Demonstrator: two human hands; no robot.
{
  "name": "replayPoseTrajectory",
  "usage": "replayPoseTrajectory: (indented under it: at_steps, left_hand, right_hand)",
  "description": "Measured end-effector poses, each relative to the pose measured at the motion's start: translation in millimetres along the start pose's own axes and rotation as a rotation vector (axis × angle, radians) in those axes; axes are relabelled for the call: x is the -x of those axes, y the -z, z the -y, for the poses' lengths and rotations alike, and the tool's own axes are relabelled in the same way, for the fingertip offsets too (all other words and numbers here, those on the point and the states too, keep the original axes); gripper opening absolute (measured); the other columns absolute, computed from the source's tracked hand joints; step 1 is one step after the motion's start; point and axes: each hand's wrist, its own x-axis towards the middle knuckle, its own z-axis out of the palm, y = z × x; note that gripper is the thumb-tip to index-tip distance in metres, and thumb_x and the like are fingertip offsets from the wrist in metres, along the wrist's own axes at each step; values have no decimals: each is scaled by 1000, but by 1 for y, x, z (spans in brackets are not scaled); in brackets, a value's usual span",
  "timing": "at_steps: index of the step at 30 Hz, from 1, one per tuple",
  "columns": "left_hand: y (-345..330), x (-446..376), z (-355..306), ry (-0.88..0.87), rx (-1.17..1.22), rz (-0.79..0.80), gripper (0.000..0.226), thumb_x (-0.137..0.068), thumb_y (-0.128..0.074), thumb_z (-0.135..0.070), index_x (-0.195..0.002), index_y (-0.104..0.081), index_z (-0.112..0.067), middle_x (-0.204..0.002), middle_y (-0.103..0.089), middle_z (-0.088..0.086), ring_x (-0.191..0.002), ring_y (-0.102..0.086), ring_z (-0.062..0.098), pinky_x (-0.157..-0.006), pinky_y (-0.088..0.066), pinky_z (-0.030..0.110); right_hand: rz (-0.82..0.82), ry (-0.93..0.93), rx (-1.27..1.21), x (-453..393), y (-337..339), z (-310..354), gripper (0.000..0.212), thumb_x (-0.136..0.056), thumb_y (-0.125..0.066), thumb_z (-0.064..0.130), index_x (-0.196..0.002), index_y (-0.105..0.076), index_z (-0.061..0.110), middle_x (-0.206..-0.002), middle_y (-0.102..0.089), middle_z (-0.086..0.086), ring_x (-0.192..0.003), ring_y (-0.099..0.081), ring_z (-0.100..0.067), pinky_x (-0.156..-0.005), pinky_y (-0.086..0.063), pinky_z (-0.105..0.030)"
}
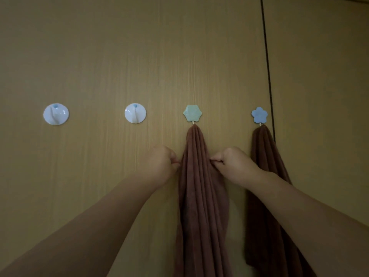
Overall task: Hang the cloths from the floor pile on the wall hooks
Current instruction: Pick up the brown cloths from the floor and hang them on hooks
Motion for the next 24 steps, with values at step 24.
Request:
replayPoseTrajectory:
  at_steps: [24]
  left_hand:
    - [-102, 167, -47, -465, 237, 286, 32, -89, -58, -29, -120, -62, -20, -108, -62, -3, -98, -58, 13, -88, -47, 32]
  right_hand:
    - [94, -439, 351, 253, 5, 16, 25, -89, -58, 26, -110, -68, 19, -101, -70, 0, -93, -64, -20, -79, -50, -33]
